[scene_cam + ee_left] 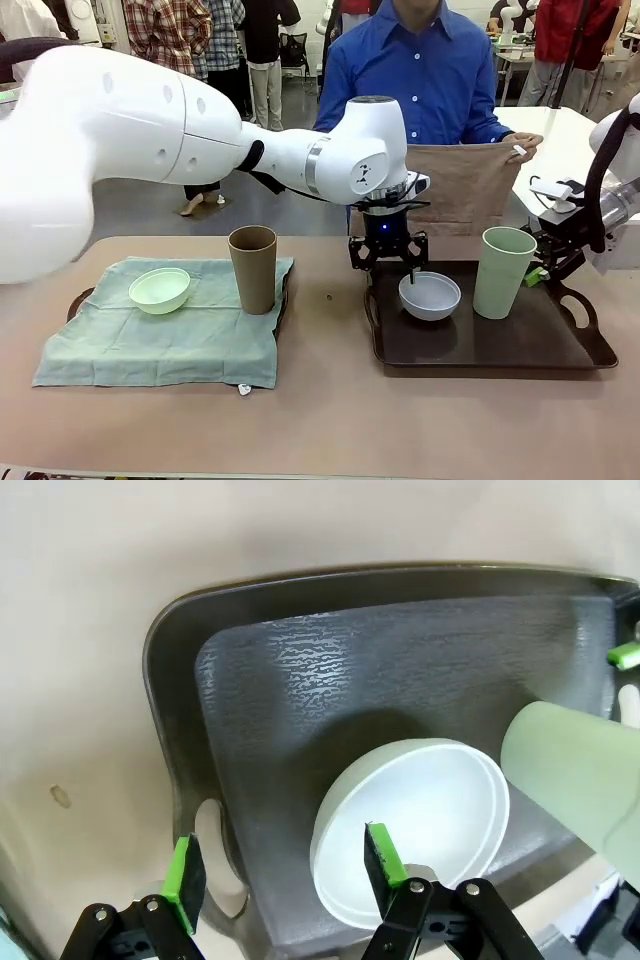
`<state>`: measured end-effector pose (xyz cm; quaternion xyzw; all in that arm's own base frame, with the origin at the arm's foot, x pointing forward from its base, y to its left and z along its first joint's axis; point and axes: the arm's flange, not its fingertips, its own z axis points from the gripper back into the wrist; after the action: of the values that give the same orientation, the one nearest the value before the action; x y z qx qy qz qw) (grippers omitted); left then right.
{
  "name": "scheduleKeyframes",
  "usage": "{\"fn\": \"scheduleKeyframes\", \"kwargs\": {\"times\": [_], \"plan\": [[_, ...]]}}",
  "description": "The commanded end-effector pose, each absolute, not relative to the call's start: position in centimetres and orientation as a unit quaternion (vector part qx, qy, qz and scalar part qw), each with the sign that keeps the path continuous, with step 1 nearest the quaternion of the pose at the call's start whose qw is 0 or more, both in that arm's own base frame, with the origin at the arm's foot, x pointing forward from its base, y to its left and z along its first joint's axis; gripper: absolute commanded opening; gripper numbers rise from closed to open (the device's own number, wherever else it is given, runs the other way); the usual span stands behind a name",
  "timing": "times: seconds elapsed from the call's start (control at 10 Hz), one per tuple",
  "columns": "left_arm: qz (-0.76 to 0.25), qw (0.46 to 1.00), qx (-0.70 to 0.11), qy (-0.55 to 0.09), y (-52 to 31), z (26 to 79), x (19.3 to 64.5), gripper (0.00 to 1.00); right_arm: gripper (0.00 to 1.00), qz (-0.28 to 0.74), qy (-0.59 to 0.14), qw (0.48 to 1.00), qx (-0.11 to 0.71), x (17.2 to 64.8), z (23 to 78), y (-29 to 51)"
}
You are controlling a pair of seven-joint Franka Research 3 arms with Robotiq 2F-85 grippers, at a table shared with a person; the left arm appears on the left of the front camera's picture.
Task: Set up a tray with a mat and arrange the tableware.
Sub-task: Pick up the Picnic Bowl and Reusable plastic cup from the Handle tray in front of the human's position and hold them in the air.
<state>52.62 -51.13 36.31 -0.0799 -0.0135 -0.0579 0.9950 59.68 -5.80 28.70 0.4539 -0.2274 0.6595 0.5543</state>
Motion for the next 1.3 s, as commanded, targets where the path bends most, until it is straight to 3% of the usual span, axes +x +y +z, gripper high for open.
{"fn": "scheduleKeyframes", "kwargs": {"times": [0.0, 1.2], "plan": [[-0.045, 0.996, -0.071, -0.004, -52.3, 37.0, 53.2, 0.84, 1.0, 0.668, -0.211, 0.554, 0.451, 57.8, 28.2, -5.8], [-0.047, 0.998, -0.045, 0.019, -54.3, 33.9, 53.8, 0.84, 1.0, 0.69, -0.271, 0.512, 0.433, 56.2, 28.4, -1.5]]}}
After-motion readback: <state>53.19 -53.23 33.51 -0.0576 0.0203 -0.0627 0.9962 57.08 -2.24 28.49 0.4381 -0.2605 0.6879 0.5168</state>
